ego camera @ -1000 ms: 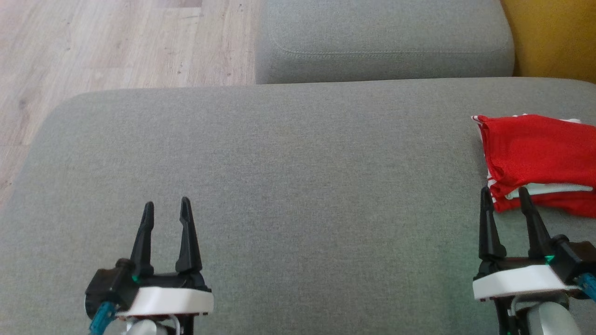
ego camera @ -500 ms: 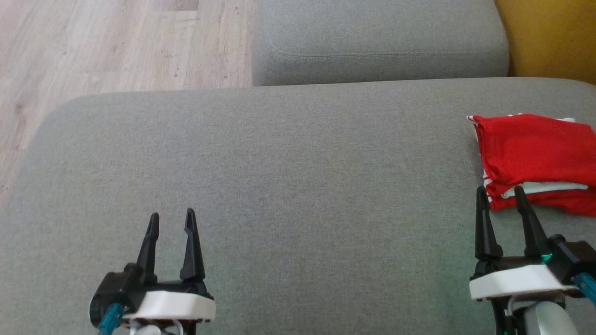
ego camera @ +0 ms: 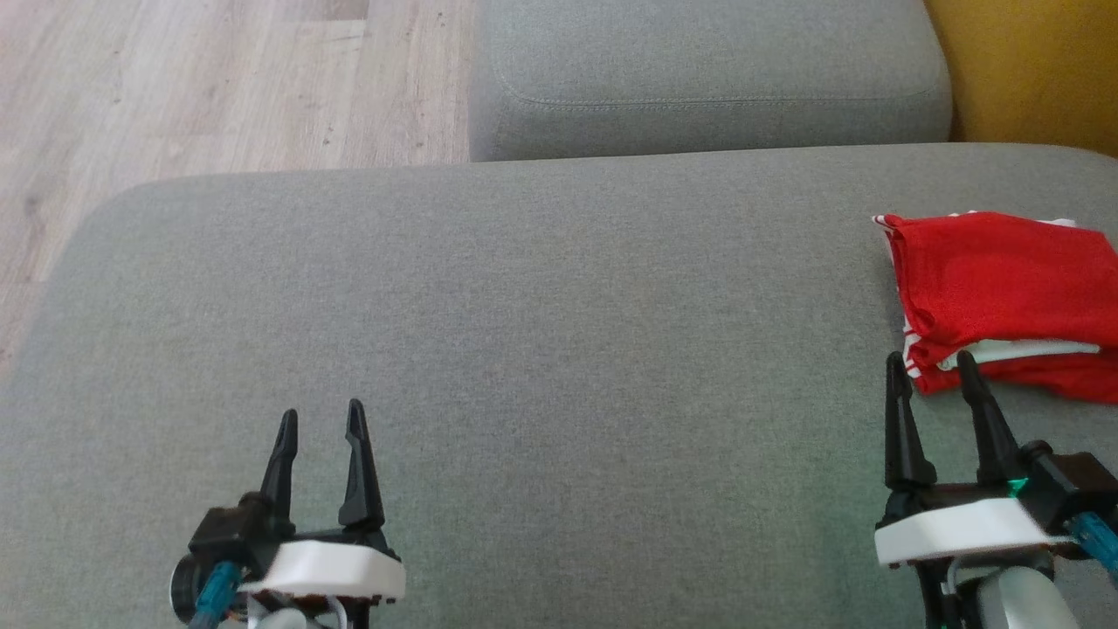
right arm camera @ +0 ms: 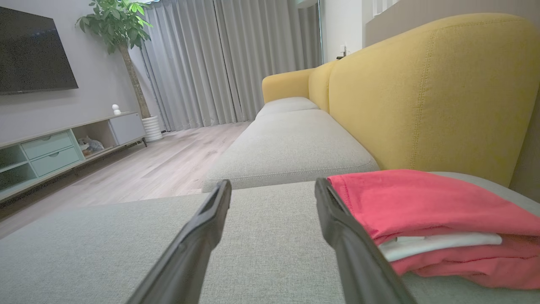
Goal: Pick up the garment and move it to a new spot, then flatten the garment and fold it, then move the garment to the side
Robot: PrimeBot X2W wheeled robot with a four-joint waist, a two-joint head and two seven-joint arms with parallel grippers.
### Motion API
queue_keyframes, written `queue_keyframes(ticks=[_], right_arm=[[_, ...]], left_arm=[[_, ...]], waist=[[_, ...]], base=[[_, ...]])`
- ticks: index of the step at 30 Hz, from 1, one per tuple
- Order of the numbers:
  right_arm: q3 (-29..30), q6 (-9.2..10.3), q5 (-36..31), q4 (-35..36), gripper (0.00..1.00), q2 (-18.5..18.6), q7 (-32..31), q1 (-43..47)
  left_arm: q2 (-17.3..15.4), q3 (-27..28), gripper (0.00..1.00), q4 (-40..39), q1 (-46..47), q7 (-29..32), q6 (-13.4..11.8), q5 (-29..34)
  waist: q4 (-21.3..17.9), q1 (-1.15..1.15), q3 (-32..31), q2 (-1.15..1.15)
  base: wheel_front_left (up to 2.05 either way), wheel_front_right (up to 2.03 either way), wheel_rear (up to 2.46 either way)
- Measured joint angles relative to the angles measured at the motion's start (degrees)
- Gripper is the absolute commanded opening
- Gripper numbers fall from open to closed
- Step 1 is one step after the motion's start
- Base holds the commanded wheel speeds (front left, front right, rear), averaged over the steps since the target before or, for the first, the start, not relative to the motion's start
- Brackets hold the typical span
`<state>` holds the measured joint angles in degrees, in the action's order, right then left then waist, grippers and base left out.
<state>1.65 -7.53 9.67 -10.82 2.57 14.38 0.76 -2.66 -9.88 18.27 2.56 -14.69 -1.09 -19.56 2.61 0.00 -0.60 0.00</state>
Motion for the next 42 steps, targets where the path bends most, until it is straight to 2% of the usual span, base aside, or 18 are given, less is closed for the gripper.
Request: queue_keyframes(ticks=[27,28,34,42], right_arm=[[-0.25,0.0,0.01,-0.23,1.0,0.0,0.0,0.01],[-0.26,0.0,0.01,-0.23,0.0,0.0,0.0,0.01],[-0.53,0.0,0.21,-4.59,0.0,-0.07,-0.29,1.79],[-0.47,0.0,6.23,-4.86,0.0,-0.08,-1.37,2.26]], left_arm=[[0.0,0.64,1.0,1.92,0.96,0.0,0.1,-1.76],[0.0,0.64,0.0,1.9,0.96,0.0,0.15,-2.11],[0.04,0.53,0.0,5.77,-1.88,0.4,0.1,-2.5],[0.05,0.98,0.0,5.57,-2.42,1.72,0.6,-7.56]], waist=[[-0.06,0.0,0.5,0.0],[-0.06,0.0,0.53,0.0],[-0.09,0.0,0.56,0.0],[-0.29,0.0,0.58,0.0]], base=[[0.0,0.0,0.0],[0.0,0.0,0.0],[0.0,0.0,0.0],[0.0,0.0,0.0]])
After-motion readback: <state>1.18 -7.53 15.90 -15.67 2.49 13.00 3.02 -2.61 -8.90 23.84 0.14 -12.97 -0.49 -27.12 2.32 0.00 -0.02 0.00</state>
